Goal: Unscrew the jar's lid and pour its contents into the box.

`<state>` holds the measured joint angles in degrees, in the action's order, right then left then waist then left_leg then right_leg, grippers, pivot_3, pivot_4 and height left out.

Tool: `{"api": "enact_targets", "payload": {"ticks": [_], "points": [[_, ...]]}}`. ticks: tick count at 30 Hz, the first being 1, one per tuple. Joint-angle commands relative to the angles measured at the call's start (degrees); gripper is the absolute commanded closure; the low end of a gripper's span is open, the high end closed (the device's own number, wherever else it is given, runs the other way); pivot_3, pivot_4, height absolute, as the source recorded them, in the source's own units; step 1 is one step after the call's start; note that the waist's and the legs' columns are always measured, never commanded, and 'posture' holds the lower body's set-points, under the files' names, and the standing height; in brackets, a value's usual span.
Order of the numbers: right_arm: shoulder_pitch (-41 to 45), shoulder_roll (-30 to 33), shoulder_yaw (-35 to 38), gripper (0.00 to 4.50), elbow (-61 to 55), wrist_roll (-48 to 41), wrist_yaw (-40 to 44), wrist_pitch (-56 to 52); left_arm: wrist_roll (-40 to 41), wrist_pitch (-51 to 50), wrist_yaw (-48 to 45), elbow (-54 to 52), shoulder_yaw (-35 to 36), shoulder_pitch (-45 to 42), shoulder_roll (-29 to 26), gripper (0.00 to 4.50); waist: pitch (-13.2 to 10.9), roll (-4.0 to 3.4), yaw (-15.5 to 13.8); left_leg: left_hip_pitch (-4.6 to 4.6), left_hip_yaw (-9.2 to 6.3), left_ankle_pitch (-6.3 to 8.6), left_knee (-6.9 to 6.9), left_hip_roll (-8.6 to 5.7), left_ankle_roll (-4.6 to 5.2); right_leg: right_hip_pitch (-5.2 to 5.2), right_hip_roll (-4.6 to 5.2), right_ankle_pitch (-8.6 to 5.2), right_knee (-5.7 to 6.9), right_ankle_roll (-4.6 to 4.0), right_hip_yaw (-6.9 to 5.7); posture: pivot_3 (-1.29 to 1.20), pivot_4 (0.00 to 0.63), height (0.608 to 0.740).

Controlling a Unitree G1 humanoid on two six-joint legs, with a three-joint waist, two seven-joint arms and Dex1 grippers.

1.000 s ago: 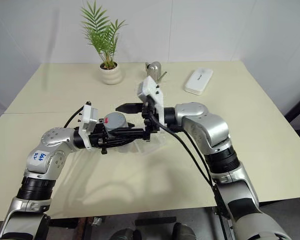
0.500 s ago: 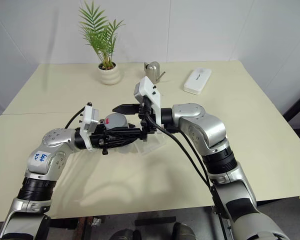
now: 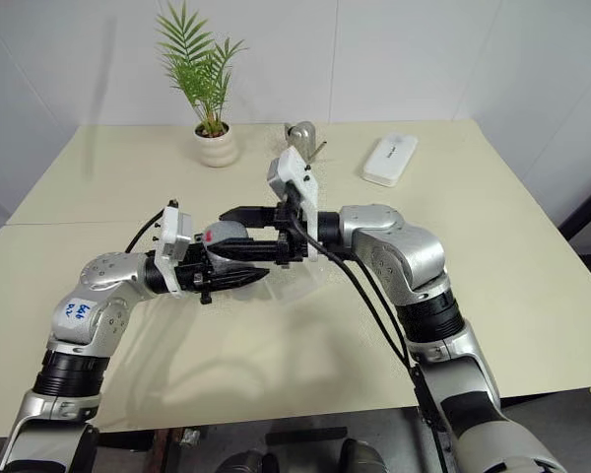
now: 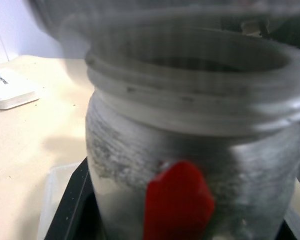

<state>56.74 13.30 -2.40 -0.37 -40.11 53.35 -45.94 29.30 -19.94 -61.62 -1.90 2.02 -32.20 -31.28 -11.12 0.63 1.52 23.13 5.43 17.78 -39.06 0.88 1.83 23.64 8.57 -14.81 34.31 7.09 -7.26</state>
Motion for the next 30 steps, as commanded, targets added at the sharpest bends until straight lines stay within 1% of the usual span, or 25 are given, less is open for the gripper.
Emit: {"api": "enact_targets", "payload": {"ticks": [1,5,7,10,14,17,19,23,25,26,27,29,30], "points": [[1.7,0.5,5.8,1.93,-1.9,-4.9,-2.3,-1.6,0.7,0.2,0.1,-1.5,0.6,0.6,-0.1,2.56,0.0,0.0,-0.1,0.0,-0.02,0.0,0.0,0.0,0.0,-0.01,0.0,0.0,0.0,0.0,-0.01,0.0,0.15,0.74],[-0.7,3.4,8.3,1.93,-2.4,-3.7,-4.3,0.1,0.8,0.2,0.2,-1.8,0.9,1.0,-0.3,2.56,0.0,0.01,-0.1,0.0,-0.03,0.01,0.01,-0.02,0.01,-0.01,0.01,0.0,-0.01,0.0,0.0,0.0,0.15,0.74],[-3.4,6.2,9.2,1.93,-2.7,-0.9,-4.9,3.4,1.1,0.0,0.4,-2.1,1.3,1.4,-0.5,2.56,0.0,0.01,-0.2,0.01,-0.02,0.01,0.01,-0.02,0.01,-0.01,0.01,0.0,-0.02,0.0,0.0,0.0,0.15,0.74],[-10.2,11.3,10.6,1.93,-2.3,5.4,-4.8,12.2,1.8,-0.4,0.8,-2.3,2.6,1.9,-1.0,2.56,0.0,0.01,-0.3,0.01,0.0,0.01,0.04,-0.04,0.01,-0.01,0.01,0.0,-0.07,0.0,-0.01,0.0,0.15,0.74],[-22.5,17.1,12.6,1.93,4.4,15.1,-3.5,28.8,3.5,-2.0,1.2,-2.0,5.0,1.9,-1.7,2.56,0.0,0.03,-0.9,0.01,0.09,0.01,0.09,-0.07,0.02,-0.02,0.0,0.0,-0.13,0.0,-0.02,0.0,0.15,0.74],[-27.3,17.1,16.2,1.93,11.4,15.6,-4.8,34.7,3.9,-2.6,1.5,-1.6,5.7,1.6,-1.9,2.56,0.0,0.02,-1.1,0.0,0.31,0.01,0.08,-0.09,0.02,-0.01,0.0,0.01,-0.14,0.01,0.0,0.0,0.15,0.74],[-29.8,17.3,16.9,1.93,16.6,18.5,-6.9,39.5,3.6,-2.5,1.4,-1.2,5.8,1.4,-2.0,2.56,0.0,0.01,-1.0,-0.09,0.35,0.0,0.08,-0.08,0.02,-0.02,-0.01,0.02,-0.08,0.03,0.11,0.0,0.15,0.74],[-32.6,16.5,19.1,1.93,22.9,19.4,-9.8,43.5,3.0,-2.4,1.4,0.3,5.0,0.1,-1.6,2.56,0.0,0.01,-1.1,-0.18,0.32,-0.02,0.05,0.0,0.0,-0.06,-0.02,0.02,0.0,0.02,0.16,0.0,0.15,0.74],[-34.0,16.6,20.2,1.24,24.3,19.0,-10.7,44.1,2.4,-1.8,1.1,1.2,4.5,-0.8,-1.3,2.56,0.0,0.01,-1.2,-0.19,0.28,-0.03,0.04,0.0,0.01,-0.06,-0.02,0.02,0.02,0.01,0.21,0.0,0.15,0.74],[-34.4,16.6,20.6,0.96,24.7,18.7,-11.1,44.2,2.3,-1.6,0.9,1.5,4.3,-1.2,-1.3,2.56,0.0,0.01,-1.2,-0.21,0.26,-0.03,0.04,0.0,0.02,-0.06,-0.01,0.03,0.02,0.02,0.25,0.0,0.15,0.74],[-35.0,16.8,20.8,0.54,24.2,18.2,-10.6,43.7,2.2,-1.5,0.7,2.0,4.2,-1.5,-1.4,2.56,0.0,0.01,-1.2,-0.22,0.25,-0.03,0.04,0.0,0.02,-0.08,-0.01,0.03,0.02,0.02,0.24,0.0,0.15,0.74],[-35.9,17.1,21.2,0.03,22.4,17.2,-10.1,42.8,2.0,-1.2,0.5,3.0,4.2,-2.2,-1.5,2.56,0.0,0.01,-1.2,-0.23,0.25,-0.03,0.03,0.0,0.02,-0.09,-0.02,0.04,0.01,0.03,0.25,0.0,0.15,0.74],[-36.2,17.5,21.4,0.03,21.3,16.9,-9.8,42.3,1.9,-1.1,0.3,3.6,4.1,-2.6,-1.6,2.56,0.0,0.01,-1.2,-0.23,0.25,-0.03,0.03,0.0,0.02,-0.09,-0.02,0.04,0.01,0.02,0.25,0.0,0.15,0.74]]}}
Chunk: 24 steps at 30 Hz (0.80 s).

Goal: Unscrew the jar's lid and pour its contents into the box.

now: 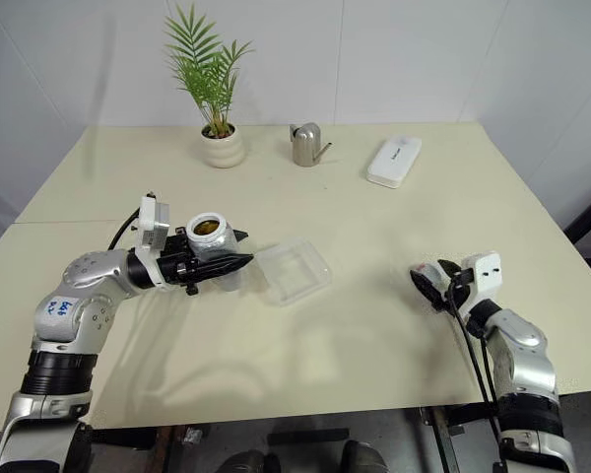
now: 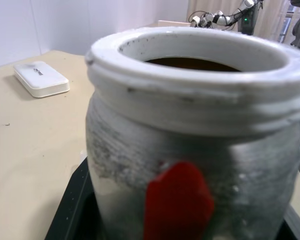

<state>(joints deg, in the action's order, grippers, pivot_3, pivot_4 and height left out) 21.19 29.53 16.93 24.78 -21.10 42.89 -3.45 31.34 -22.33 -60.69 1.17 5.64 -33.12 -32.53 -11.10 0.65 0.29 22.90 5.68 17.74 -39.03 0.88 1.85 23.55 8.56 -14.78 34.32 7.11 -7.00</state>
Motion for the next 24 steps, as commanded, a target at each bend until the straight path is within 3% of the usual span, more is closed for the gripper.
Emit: {"api": "enact_targets", "payload": {"ticks": [1,6,14,18,22,23,24], "points": [[-0.9,1.5,2.2,0.03,-4.6,-2.4,0.7,-0.5,-0.2,1.4,-0.7,1.0,0.5,-2.0,-0.4,2.56,0.0,0.0,0.0,0.0,0.0,0.0,0.0,0.0,0.0,0.0,0.0,0.0,0.0,0.0,0.0,0.0,0.15,0.74],[0.1,5.4,1.8,0.03,-17.9,-7.9,3.1,-9.8,-2.9,2.7,0.6,5.1,-0.4,-5.5,-0.3,2.56,0.0,-0.01,-0.2,-0.01,-0.02,0.0,-0.04,0.0,0.01,0.0,0.01,0.01,0.06,0.0,0.02,0.0,0.15,0.74],[0.8,17.7,-8.0,0.03,-43.8,-21.0,15.9,-31.8,-12.1,5.8,2.3,11.6,-6.5,-11.5,-0.1,2.56,0.0,0.0,-0.5,0.02,-0.1,0.01,-0.02,0.01,0.02,-0.01,0.0,0.01,-0.03,0.0,-0.06,0.0,0.15,0.74],[1.7,16.3,-8.6,0.03,-45.2,-19.5,12.6,-31.4,-16.1,7.7,5.6,15.2,-7.6,-16.2,1.0,2.56,0.0,0.02,-1.5,0.2,-0.15,0.06,-0.09,-0.06,0.11,0.0,0.02,0.09,-0.2,0.08,-0.13,0.0,0.15,0.74],[0.1,14.7,-8.9,0.03,-45.5,-17.6,10.3,-29.9,-22.9,17.0,12.4,17.6,-8.8,-19.5,3.3,2.56,0.0,0.04,-2.0,0.28,-0.13,0.04,-0.11,-0.13,0.21,-0.04,0.04,0.27,-0.42,0.18,-0.13,0.0,0.15,0.74],[-0.4,14.4,-8.8,0.03,-45.5,-16.9,9.9,-29.3,-26.2,21.3,14.7,18.0,-10.0,-19.7,3.4,2.56,0.0,0.04,-2.0,0.3,-0.12,0.05,-0.11,-0.15,0.24,-0.04,0.06,0.28,-0.45,0.2,-0.13,0.0,0.15,0.74],[-1.1,13.9,-8.3,0.03,-45.3,-16.4,9.0,-28.7,-35.0,30.7,20.7,18.9,-13.6,-20.0,2.2,2.56,0.0,0.04,-2.0,0.31,-0.1,0.06,-0.11,-0.16,0.25,-0.03,0.07,0.28,-0.47,0.2,-0.12,0.0,0.15,0.74]]}}
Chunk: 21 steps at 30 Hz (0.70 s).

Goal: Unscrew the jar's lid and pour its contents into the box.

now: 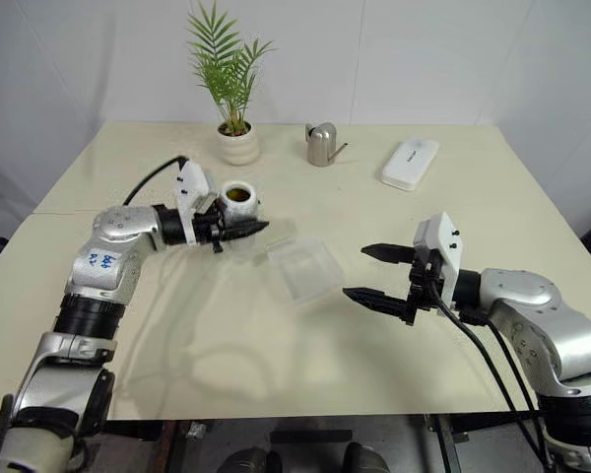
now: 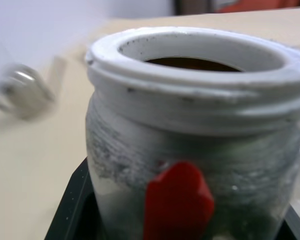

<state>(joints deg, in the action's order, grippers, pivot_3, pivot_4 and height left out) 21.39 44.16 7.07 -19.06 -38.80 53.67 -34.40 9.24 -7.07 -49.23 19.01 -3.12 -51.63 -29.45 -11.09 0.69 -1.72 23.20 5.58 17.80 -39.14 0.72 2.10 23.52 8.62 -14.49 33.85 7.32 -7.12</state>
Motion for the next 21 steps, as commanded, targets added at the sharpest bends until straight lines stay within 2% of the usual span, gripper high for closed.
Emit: {"api": "enact_targets", "payload": {"ticks": [1,3,7,9,12,16,21], "points": [[-1.7,-1.2,1.9,0.03,-1.3,1.6,-2.4,2.6,-19.3,22.4,13.7,2.0,-7.3,-1.8,-1.8,2.56,0.0,0.0,0.1,0.0,0.04,0.01,0.0,-0.04,0.01,0.01,0.0,0.0,-0.01,0.01,0.0,0.0,0.15,0.74],[-2.2,-2.2,2.7,0.03,-0.9,1.9,-3.8,3.3,-35.9,33.5,27.7,6.1,-14.2,-4.1,-4.4,2.56,0.0,0.0,0.1,0.0,0.15,0.01,0.04,-0.19,0.0,0.02,-0.03,0.01,-0.04,0.0,-0.03,0.0,0.15,0.74],[-1.8,-3.8,3.4,0.03,-0.4,1.8,-5.9,3.4,-56.2,41.2,47.1,13.6,-23.9,-10.9,-6.7,2.56,0.0,0.01,0.1,0.0,0.32,-0.01,0.04,-0.15,-0.01,0.03,-0.04,0.07,-0.02,-0.06,-0.04,0.0,0.15,0.74],[-2.0,-4.4,3.4,0.03,-0.4,1.8,-6.3,3.4,-67.8,42.5,59.8,15.0,-29.4,-14.7,-8.3,2.56,0.0,0.02,0.2,0.0,0.3,0.0,0.05,-0.03,0.01,0.05,-0.04,0.09,-0.02,-0.06,0.0,0.0,0.15,0.74],[-2.4,-5.4,3.4,0.03,-0.8,1.7,-7.4,3.4,-81.7,36.8,75.4,17.4,-36.3,-18.8,-8.7,2.56,0.0,0.02,0.1,0.02,0.21,0.02,0.1,0.0,0.06,0.13,-0.03,0.09,-0.03,-0.06,0.09,0.0,0.15,0.74],[-2.2,-6.9,3.6,0.03,-1.1,1.1,-8.7,3.0,-89.5,35.9,85.8,22.3,-42.5,-21.8,-7.2,2.56,0.0,0.01,0.2,0.03,0.29,0.06,0.11,0.02,0.13,0.17,-0.03,0.09,-0.02,-0.05,0.1,0.0,0.15,0.74],[-2.0,-7.7,2.8,0.03,-1.3,1.2,-9.1,3.0,-93.7,33.2,91.2,25.6,-46.3,-23.8,-5.3,2.56,0.0,0.02,0.2,0.05,0.44,0.06,0.09,0.09,0.15,0.2,-0.03,0.09,-0.01,-0.05,0.11,0.0,0.15,0.74]]}}
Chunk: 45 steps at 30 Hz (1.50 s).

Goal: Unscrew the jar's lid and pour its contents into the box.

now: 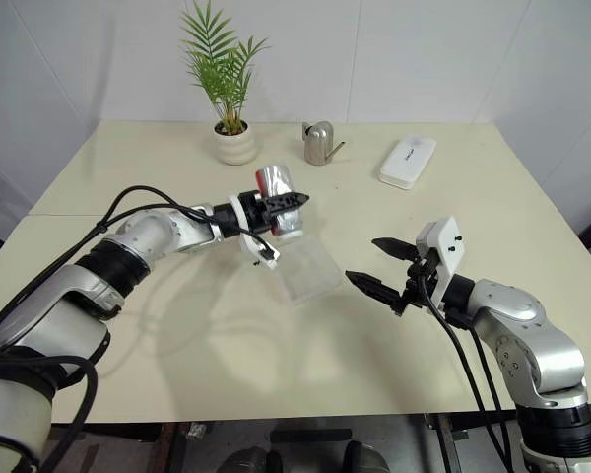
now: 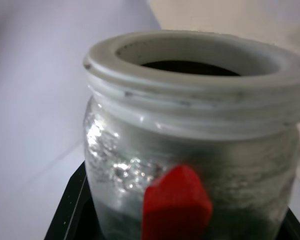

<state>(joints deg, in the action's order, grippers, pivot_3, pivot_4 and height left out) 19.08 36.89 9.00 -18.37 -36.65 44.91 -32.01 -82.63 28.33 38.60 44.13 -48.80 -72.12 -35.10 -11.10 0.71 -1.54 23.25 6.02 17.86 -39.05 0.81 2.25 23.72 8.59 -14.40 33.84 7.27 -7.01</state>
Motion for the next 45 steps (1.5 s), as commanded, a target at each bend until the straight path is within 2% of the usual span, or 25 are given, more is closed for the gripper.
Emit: {"api": "enact_targets", "payload": {"ticks": [1,8,16,18,21,24,27,28,30,33,36,42,45], "points": [[0.5,-0.6,0.9,0.03,-1.9,-0.9,-0.5,0.6,-1.8,-2.6,3.9,0.9,-0.6,-3.5,0.6,2.56,0.0,0.01,0.0,0.0,0.04,0.0,-0.01,0.01,0.0,0.0,0.0,0.0,0.0,0.0,0.0,0.0,0.15,0.74],[0.7,-1.6,0.9,0.03,-1.6,-0.7,-0.8,0.7,-1.1,-2.5,4.7,2.1,-1.4,-3.8,1.5,2.56,0.0,0.01,0.1,0.0,0.06,-0.01,-0.03,0.03,0.01,0.0,0.03,0.0,0.02,0.0,0.01,0.0,0.15,0.74],[0.8,-2.0,0.6,0.03,-1.0,-1.0,-0.1,0.8,1.2,3.5,-1.4,0.0,-1.2,-2.1,-0.5,2.56,0.0,0.01,0.2,0.0,0.21,-0.02,-0.07,0.03,0.01,0.01,0.02,0.0,0.07,0.0,0.02,0.0,0.15,0.74],[1.0,-2.0,0.4,0.03,-0.8,-1.1,0.3,0.7,7.8,8.3,-6.1,0.6,2.3,-2.3,-0.8,2.56,0.0,0.01,0.1,-0.01,0.23,-0.02,-0.08,0.04,0.01,0.01,0.03,0.0,0.08,0.0,0.03,0.0,0.15,0.74],[0.7,-2.0,0.3,0.03,-0.8,-1.0,0.6,0.7,22.0,13.8,-16.3,2.7,9.7,-2.1,-1.0,2.56,0.0,0.0,0.1,0.0,0.19,-0.02,-0.1,0.06,0.01,0.02,0.06,0.0,0.07,0.0,0.02,0.0,0.15,0.74],[0.4,-2.1,0.4,0.03,-0.7,-0.9,0.7,0.8,42.8,16.3,-31.2,4.4,20.5,0.2,-1.2,2.56,0.0,0.0,0.2,-0.01,0.16,-0.02,-0.12,0.06,0.01,0.02,0.06,0.01,0.07,0.0,0.02,0.0,0.15,0.74],[0.9,-2.2,0.4,0.03,-0.4,-0.9,0.8,0.8,69.6,3.1,-55.9,0.4,32.8,6.5,2.6,2.56,0.0,-0.02,0.6,-0.09,0.18,-0.02,-0.15,0.08,0.01,0.01,0.07,0.0,0.15,0.0,0.06,0.0,0.15,0.74],[1.0,-2.2,0.4,0.03,-0.3,-1.0,0.8,0.7,76.2,-3.1,-62.8,-1.7,35.9,8.6,3.6,2.56,0.0,-0.03,0.7,-0.11,0.2,-0.03,-0.2,0.09,0.0,0.0,0.05,0.0,0.19,0.0,0.06,0.0,0.15,0.74],[1.0,-2.1,0.5,0.03,-0.3,-1.0,1.0,0.7,84.7,-15.3,-70.5,-7.9,40.3,12.8,4.2,2.56,0.0,-0.02,1.1,-0.14,0.36,-0.05,-0.27,0.07,-0.02,-0.04,0.03,0.01,0.27,0.0,0.06,0.0,0.15,0.74],[0.9,-1.7,0.2,0.03,-0.2,-0.7,1.6,0.8,91.7,-34.5,-73.6,-16.9,45.0,17.5,4.4,2.56,0.0,-0.02,1.5,-0.14,0.39,-0.09,-0.32,0.04,-0.04,-0.06,0.0,0.01,0.35,0.0,0.09,0.0,0.15,0.74],[0.9,-1.4,0.2,0.03,-0.1,-0.3,2.0,0.9,96.2,-47.1,-74.4,-24.5,48.0,21.1,4.7,2.56,0.0,-0.01,1.5,-0.11,0.33,-0.09,-0.37,0.02,-0.04,-0.07,-0.01,0.02,0.37,0.03,0.12,0.0,0.15,0.74],[1.6,-1.5,0.0,0.03,0.5,0.0,2.2,0.8,100.5,-59.1,-72.8,-32.8,52.2,26.2,5.8,2.56,0.0,0.0,1.4,-0.16,-0.09,-0.09,-0.39,0.02,-0.04,-0.1,-0.01,0.03,0.38,0.05,0.2,0.0,0.15,0.74],[1.9,-1.7,-0.6,0.03,0.9,0.4,2.3,1.1,99.7,-60.0,-74.0,-37.9,51.4,30.9,4.4,2.56,0.0,0.0,1.5,-0.19,-0.1,-0.1,-0.39,0.01,-0.05,-0.11,-0.01,0.04,0.4,0.04,0.23,0.0,0.15,0.74]]}}
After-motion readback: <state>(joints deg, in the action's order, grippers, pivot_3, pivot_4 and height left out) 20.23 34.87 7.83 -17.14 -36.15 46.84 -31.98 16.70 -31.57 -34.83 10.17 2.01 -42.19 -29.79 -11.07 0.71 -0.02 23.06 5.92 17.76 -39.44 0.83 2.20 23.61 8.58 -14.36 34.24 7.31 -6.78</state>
